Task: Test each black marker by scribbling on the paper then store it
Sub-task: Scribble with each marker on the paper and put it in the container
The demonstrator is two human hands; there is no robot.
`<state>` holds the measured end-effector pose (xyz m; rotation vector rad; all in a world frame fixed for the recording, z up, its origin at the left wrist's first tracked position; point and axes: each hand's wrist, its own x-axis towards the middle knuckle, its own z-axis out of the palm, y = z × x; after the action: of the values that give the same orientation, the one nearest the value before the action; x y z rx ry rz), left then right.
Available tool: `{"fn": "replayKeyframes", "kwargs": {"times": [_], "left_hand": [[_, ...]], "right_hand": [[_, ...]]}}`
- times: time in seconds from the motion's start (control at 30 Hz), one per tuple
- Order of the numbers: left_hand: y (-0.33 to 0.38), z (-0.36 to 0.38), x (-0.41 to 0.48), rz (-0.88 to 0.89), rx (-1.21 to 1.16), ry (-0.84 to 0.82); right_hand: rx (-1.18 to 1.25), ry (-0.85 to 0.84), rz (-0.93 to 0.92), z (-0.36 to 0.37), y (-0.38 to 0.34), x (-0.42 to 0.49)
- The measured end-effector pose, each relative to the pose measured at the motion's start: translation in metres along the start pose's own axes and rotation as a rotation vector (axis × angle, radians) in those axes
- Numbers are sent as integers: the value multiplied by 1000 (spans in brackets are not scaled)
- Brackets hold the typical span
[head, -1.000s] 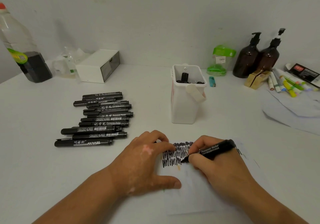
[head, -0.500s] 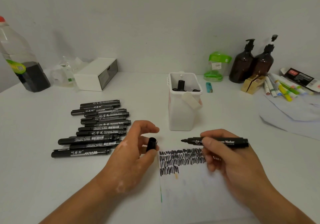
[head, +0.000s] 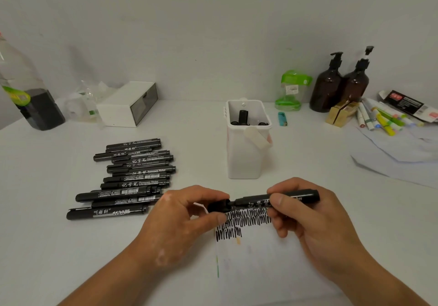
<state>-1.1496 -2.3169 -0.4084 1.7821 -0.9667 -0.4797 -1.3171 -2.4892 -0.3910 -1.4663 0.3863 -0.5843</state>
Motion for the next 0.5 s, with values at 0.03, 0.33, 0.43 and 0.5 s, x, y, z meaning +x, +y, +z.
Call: {"fn": "replayKeyframes", "kwargs": {"times": [0.03, 0.33, 0.43, 0.5], "left_hand": [[-1, 0, 0, 15, -2, -13], [0, 4, -3, 207, -179, -132], [0, 11, -6, 211, -251, -147], [2, 14, -7, 194, -316, -136]], "right_hand": [[-22, -11, 1, 1, 0, -1], [-235, -59, -32, 9, -8, -7], [-220, -86, -61, 17, -9, -9], [-169, -98, -60, 20, -9, -10]]}}
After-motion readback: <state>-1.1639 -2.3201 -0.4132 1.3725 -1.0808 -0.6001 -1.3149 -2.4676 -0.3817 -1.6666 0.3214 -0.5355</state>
